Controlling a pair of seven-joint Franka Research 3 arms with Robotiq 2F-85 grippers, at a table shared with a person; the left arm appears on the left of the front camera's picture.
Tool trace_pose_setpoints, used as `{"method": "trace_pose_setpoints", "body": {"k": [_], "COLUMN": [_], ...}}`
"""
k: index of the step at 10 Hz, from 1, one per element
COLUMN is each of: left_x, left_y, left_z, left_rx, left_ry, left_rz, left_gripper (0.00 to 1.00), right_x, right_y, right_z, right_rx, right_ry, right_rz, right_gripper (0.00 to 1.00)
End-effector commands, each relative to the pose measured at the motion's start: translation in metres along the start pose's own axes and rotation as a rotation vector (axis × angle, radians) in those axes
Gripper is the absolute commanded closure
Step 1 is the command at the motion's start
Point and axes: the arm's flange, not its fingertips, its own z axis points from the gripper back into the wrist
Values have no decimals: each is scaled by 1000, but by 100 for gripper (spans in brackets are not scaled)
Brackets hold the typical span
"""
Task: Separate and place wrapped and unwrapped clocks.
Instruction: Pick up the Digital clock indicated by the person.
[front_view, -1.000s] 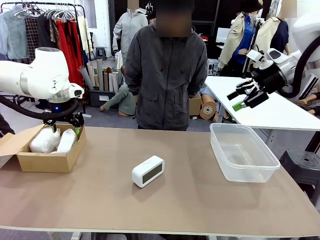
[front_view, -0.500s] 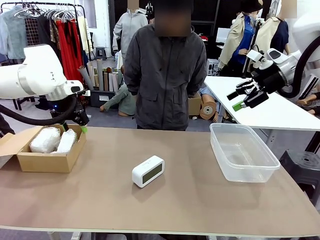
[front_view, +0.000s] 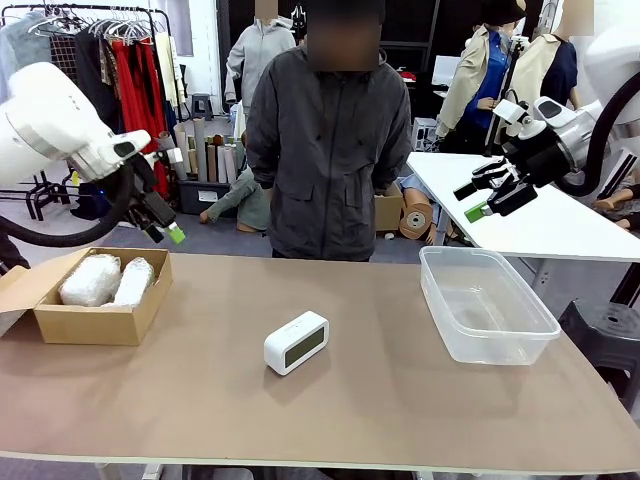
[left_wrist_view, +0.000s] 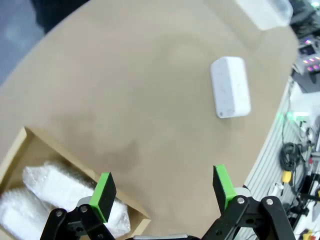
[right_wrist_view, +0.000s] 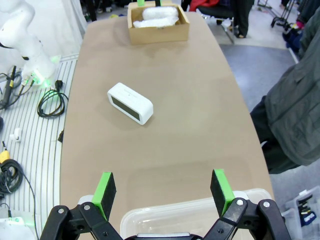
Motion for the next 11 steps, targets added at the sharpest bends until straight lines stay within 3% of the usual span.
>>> {"method": "trace_pose_setpoints", "body": {"k": [1, 4, 6, 10, 11], "left_x": [-1, 6, 5, 5, 4], "left_y": [6, -10, -23, -14, -16], "left_z": [23, 51, 66, 90, 91], "left_rx": [-67, 12, 5, -93, -92], "left_ry": [-91, -247, -336, -378, -342], "left_rz": [-133, -352, -578, -821, -862], "left_gripper": [0, 0, 0, 0, 0], "right_x": [1, 1, 1, 1, 1], "right_y": [1, 1, 1, 1, 1], "right_z": [0, 0, 0, 0, 0], "right_rx": [-3, -3, -3, -3, -3], "right_ry": [0, 0, 0, 0, 0], "right_rz": [2, 2, 2, 2, 2], "right_gripper": [0, 0, 0, 0, 0]}}
